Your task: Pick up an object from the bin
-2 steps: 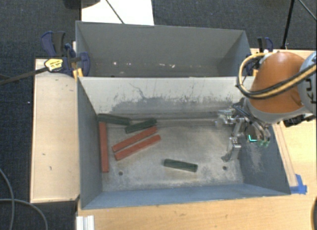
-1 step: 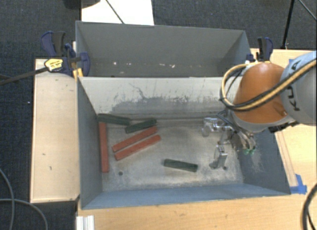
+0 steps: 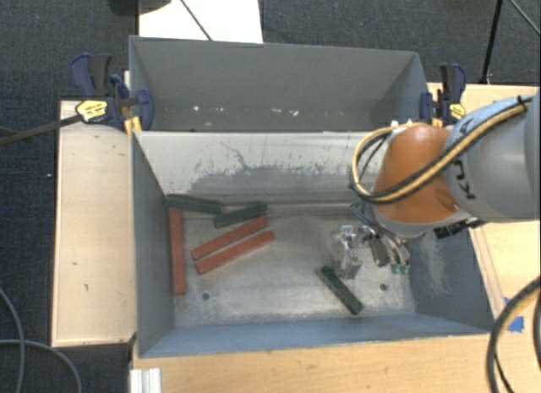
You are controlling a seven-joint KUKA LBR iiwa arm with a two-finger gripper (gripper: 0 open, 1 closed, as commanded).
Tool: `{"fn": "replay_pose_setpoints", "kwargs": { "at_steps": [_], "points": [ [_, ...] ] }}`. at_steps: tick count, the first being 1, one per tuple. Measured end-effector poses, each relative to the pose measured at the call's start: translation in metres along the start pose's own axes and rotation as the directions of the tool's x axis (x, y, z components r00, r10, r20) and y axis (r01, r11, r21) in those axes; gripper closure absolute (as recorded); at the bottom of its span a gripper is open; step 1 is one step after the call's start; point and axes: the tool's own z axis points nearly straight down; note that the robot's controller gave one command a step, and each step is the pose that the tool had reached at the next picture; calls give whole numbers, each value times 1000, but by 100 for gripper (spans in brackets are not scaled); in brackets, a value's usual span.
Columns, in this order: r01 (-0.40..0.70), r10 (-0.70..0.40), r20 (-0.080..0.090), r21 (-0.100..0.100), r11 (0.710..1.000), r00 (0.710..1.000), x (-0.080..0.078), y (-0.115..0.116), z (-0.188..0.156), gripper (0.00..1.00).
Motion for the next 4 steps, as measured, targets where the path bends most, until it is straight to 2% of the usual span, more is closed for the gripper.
{"fn": "replay_pose_setpoints", "kwargs": {
  "at_steps": [1, 2, 3, 4],
  "points": [
    [2, -2, 0, 0, 1000, 1000, 0, 0, 0, 0],
    [3, -3, 0, 0, 1000, 1000, 0, 0, 0, 0],
    [58, -58, 3, 1, 998, 998, 17, 10, -2, 0],
    [260, -260, 9, 1, 966, 966, 43, 16, -2, 0]
  ]
}}
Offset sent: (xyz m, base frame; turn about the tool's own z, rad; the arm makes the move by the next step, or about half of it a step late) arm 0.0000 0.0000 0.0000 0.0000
